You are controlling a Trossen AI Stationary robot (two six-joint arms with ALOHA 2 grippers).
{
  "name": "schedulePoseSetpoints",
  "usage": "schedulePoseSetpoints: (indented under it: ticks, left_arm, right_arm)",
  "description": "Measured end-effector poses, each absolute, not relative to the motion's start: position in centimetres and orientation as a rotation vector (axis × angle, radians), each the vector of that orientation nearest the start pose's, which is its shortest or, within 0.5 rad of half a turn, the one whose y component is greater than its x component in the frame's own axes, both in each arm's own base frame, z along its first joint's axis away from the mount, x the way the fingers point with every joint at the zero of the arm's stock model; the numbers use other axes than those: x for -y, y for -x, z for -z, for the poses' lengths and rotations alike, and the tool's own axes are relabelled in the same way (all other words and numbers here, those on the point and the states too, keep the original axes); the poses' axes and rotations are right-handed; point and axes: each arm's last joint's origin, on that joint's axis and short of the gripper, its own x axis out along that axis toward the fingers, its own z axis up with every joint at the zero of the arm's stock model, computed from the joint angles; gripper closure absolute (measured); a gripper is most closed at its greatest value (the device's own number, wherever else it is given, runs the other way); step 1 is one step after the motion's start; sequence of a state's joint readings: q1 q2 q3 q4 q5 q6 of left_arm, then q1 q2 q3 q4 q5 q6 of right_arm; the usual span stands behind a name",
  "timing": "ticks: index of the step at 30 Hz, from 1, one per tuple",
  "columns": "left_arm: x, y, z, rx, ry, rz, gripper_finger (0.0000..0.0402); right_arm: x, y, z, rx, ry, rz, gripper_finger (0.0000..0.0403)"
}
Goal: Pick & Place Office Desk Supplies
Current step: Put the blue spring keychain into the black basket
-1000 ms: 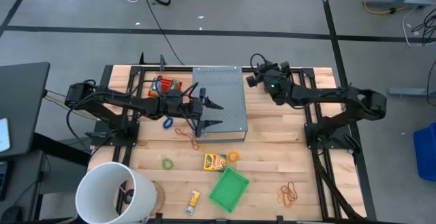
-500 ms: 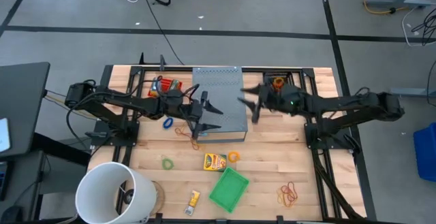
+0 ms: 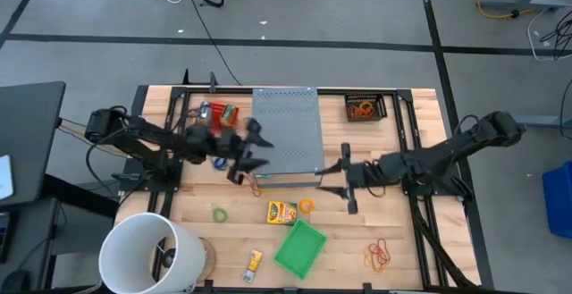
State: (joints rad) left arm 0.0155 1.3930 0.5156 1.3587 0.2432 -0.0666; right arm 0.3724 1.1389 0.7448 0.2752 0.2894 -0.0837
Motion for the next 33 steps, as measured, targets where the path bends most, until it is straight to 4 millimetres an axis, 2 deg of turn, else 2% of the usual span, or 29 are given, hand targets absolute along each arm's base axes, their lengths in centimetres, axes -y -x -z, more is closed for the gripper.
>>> schedulePoseSetpoints:
  ticks: [3, 7, 14, 20, 29, 33]
  left_arm:
    - [-0.2, -23.6, -24.0, 0.552, 0.017, 0.145, 0.0185]
    - [-1.0, -22.0, -22.4, 0.477, 0.047, 0.103, 0.0190]
    - [-1.0, -21.1, -19.7, 0.317, 0.075, 0.087, 0.0201]
    - [-1.1, -19.6, -17.5, 0.224, 0.094, 0.007, 0.0207]
    - [-1.1, -17.3, -14.8, 0.110, 0.133, -0.063, 0.0214]
    - [-1.2, -17.2, -13.9, 0.027, 0.152, -0.090, 0.0214]
  right_arm:
    - [-9.8, -23.3, -29.4, -0.101, 0.130, -0.092, 0.0229]
    - [-10.9, -22.8, -29.4, -0.099, 0.139, -0.099, 0.0229]
    - [-11.7, -22.4, -29.4, -0.098, 0.135, -0.132, 0.0229]
    - [-11.9, -22.3, -29.3, -0.103, 0.140, -0.141, 0.0229]
    - [-11.9, -22.2, -28.9, -0.143, 0.139, -0.141, 0.0229]
    - [-11.9, -22.2, -28.8, -0.155, 0.140, -0.144, 0.0229]
